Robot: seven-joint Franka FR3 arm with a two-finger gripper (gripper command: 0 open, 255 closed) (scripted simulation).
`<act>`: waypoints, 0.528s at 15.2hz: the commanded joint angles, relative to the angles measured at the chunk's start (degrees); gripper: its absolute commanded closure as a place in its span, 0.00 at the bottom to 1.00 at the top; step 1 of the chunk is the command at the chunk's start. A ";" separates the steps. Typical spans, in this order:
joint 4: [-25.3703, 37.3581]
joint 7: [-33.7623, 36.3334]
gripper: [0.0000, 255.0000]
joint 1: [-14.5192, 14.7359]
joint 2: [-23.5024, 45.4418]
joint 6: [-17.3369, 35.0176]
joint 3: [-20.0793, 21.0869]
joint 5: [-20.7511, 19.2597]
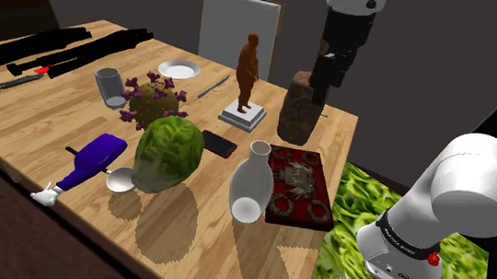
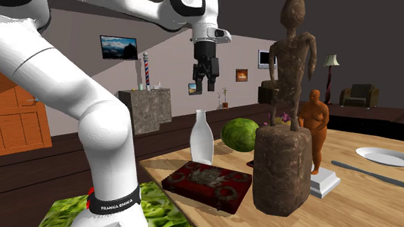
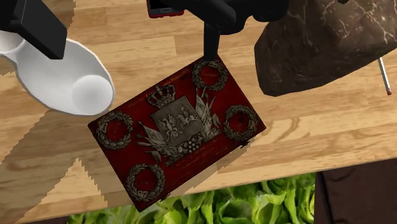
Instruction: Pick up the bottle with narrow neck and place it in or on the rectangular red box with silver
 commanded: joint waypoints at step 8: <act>-0.86 11.53 0.00 2.82 8.96 10.28 10.27 6.92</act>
